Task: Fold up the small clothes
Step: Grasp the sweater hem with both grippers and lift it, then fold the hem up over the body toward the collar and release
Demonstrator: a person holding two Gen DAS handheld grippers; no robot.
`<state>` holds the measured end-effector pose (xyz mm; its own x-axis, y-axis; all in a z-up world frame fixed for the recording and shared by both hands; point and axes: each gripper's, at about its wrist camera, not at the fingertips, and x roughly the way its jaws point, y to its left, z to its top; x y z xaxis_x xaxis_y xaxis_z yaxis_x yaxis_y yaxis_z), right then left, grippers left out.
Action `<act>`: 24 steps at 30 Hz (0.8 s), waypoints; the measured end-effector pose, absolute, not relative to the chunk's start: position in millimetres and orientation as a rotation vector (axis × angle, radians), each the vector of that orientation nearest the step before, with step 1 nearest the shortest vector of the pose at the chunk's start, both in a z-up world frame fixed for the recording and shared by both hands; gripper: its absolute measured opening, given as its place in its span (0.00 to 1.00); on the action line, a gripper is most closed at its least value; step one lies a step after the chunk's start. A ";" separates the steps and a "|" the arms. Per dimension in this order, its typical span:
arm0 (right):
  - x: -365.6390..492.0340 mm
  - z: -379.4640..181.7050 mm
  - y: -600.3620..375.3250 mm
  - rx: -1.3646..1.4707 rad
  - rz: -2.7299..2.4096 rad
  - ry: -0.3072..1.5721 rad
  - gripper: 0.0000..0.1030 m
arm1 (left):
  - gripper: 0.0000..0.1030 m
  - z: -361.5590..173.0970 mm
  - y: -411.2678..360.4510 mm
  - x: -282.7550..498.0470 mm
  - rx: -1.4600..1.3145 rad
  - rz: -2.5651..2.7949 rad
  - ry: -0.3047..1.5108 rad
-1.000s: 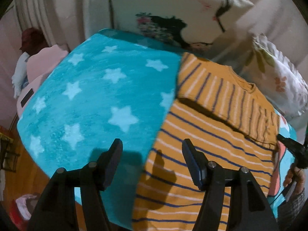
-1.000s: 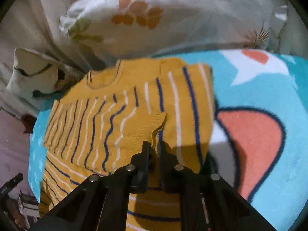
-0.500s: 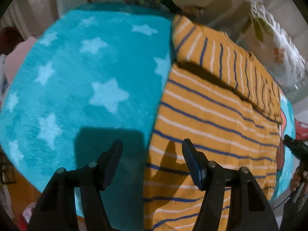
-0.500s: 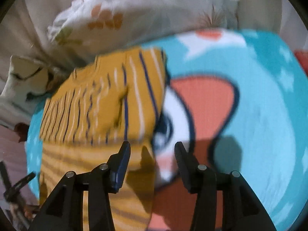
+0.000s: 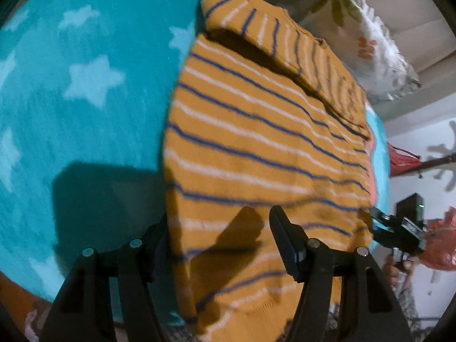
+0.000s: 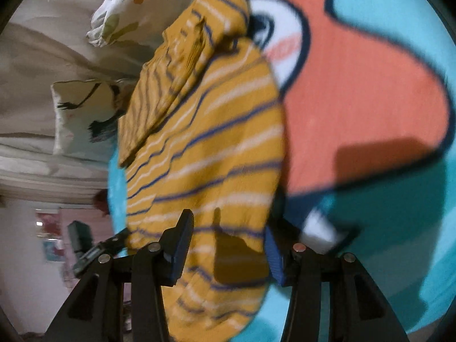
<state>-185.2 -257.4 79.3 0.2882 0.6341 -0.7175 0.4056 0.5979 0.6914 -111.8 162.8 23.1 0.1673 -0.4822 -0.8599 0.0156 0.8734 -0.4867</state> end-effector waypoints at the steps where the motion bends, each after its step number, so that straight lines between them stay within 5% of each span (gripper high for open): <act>1: -191.5 79.4 -254.9 1.013 0.202 1.329 0.50 | 0.61 21.9 163.6 -116.3 -0.428 -0.391 1.377; 13: -222.2 82.7 -200.6 1.015 0.225 1.411 0.50 | 0.61 20.7 151.9 -157.6 -0.441 -0.516 1.435; 14: -220.2 85.2 -196.0 0.988 0.218 1.421 0.50 | 0.57 21.4 150.3 -157.4 -0.426 -0.502 1.440; 17: -216.3 92.3 -184.5 0.891 0.204 1.450 0.49 | 0.08 18.7 152.0 -153.2 -0.371 -0.416 1.483; 20: -210.6 101.3 -179.0 0.800 0.190 1.472 0.16 | 0.06 23.2 167.7 -148.9 -0.450 -0.422 1.493; 24: -207.3 123.2 -178.5 0.701 0.288 1.498 0.13 | 0.04 38.6 171.1 -161.6 -0.400 -0.438 1.492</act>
<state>-207.3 -178.5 123.2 0.0857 0.5835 -0.8076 0.2422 0.7741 0.5850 -161.6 171.1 38.6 0.0291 -0.5118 -0.8586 0.0331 0.8590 -0.5110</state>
